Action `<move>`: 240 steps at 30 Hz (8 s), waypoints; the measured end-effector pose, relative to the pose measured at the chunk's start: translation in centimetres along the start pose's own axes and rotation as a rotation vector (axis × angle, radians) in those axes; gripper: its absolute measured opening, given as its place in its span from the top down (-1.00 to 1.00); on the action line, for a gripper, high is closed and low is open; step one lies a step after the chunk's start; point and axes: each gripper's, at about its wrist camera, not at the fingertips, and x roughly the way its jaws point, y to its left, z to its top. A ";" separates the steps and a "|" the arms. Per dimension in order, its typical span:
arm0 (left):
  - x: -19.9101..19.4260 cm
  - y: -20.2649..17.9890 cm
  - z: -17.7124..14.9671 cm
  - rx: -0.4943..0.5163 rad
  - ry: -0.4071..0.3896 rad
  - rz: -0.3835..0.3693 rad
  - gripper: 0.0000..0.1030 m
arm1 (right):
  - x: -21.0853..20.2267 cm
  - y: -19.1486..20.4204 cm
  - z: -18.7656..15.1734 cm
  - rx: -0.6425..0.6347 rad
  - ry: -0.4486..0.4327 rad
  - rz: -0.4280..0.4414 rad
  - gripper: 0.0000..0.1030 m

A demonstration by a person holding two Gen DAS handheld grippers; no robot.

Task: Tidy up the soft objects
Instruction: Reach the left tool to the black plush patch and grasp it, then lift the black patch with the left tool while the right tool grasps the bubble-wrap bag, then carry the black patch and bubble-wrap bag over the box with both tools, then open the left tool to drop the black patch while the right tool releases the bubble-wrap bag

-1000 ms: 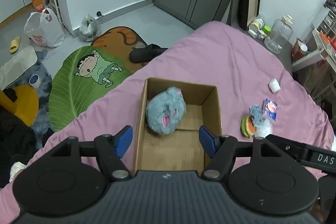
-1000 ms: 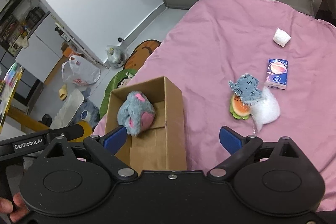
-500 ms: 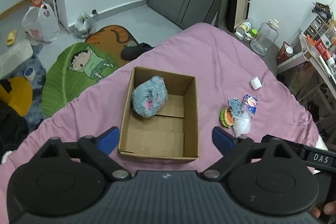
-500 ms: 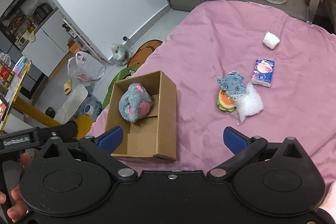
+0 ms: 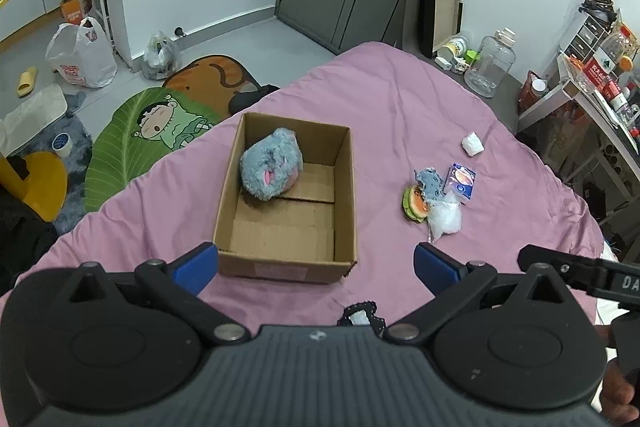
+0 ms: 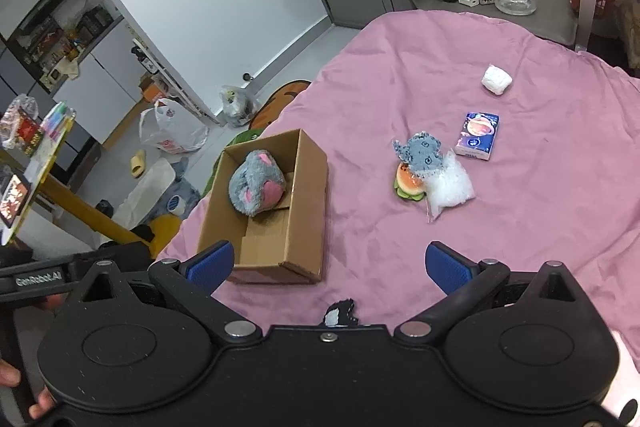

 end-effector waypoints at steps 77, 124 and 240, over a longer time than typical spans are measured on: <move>17.2 -6.9 -8.0 0.052 0.330 0.066 -0.75 | 8.2 -13.0 -1.9 0.102 0.198 -0.033 -0.72; 19.4 -7.5 -6.9 0.072 0.382 0.041 0.56 | 20.2 -12.5 4.3 0.059 0.221 -0.137 -0.26; 15.0 7.7 6.2 -0.011 0.239 0.004 0.44 | 19.7 10.9 7.3 -0.098 0.141 -0.069 0.48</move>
